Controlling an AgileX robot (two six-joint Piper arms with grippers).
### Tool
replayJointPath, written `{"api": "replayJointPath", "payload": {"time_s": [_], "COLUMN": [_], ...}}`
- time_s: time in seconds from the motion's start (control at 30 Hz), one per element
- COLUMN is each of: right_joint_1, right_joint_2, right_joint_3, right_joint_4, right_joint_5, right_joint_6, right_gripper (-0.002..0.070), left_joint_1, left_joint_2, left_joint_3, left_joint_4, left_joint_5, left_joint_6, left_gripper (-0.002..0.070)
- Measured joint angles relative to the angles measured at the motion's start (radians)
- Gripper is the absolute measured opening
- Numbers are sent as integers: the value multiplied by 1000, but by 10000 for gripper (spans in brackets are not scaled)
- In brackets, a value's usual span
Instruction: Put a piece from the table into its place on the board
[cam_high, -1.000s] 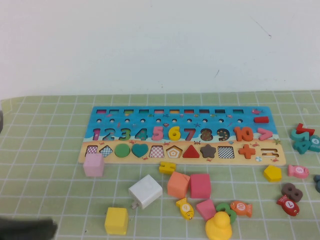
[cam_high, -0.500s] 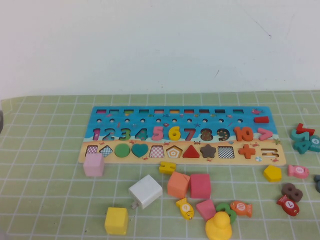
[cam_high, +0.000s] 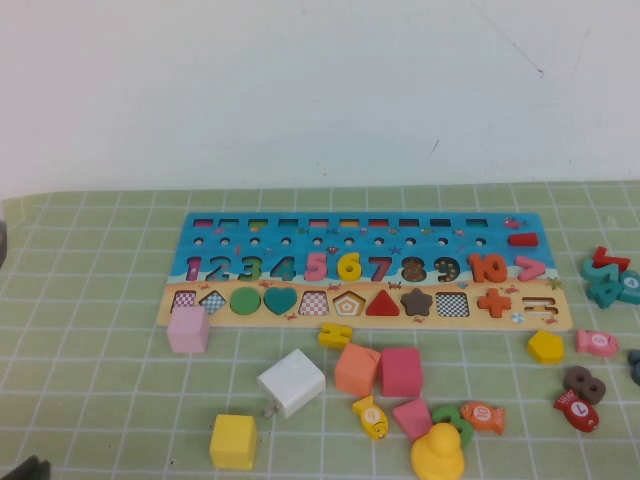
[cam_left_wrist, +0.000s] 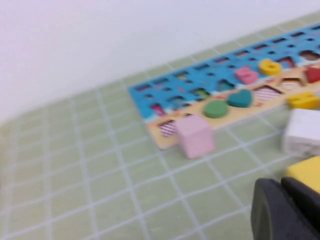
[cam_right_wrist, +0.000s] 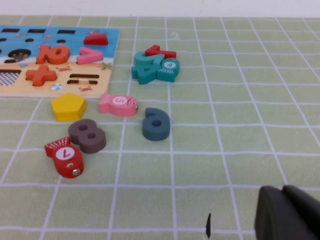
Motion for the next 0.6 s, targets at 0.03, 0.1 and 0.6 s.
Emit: {"api": "replayJointPath", "payload": {"time_s": [0.03, 0.1, 0.6], "right_joint_1": [0, 0, 0], "right_joint_2": [0, 0, 0], "right_joint_3": [0, 0, 0], "right_joint_4": [0, 0, 0], "right_joint_5": [0, 0, 0], "right_joint_6": [0, 0, 0], "right_gripper": [-2, -2, -2], "left_joint_1": [0, 5, 179], "left_joint_2": [-28, -73, -173], "left_joint_3": [21, 50, 110], "left_joint_4": [53, 148, 246], "left_joint_5": [-15, -32, 30], "left_joint_6": [-30, -105, -323], "left_gripper": [-2, -2, -2]}}
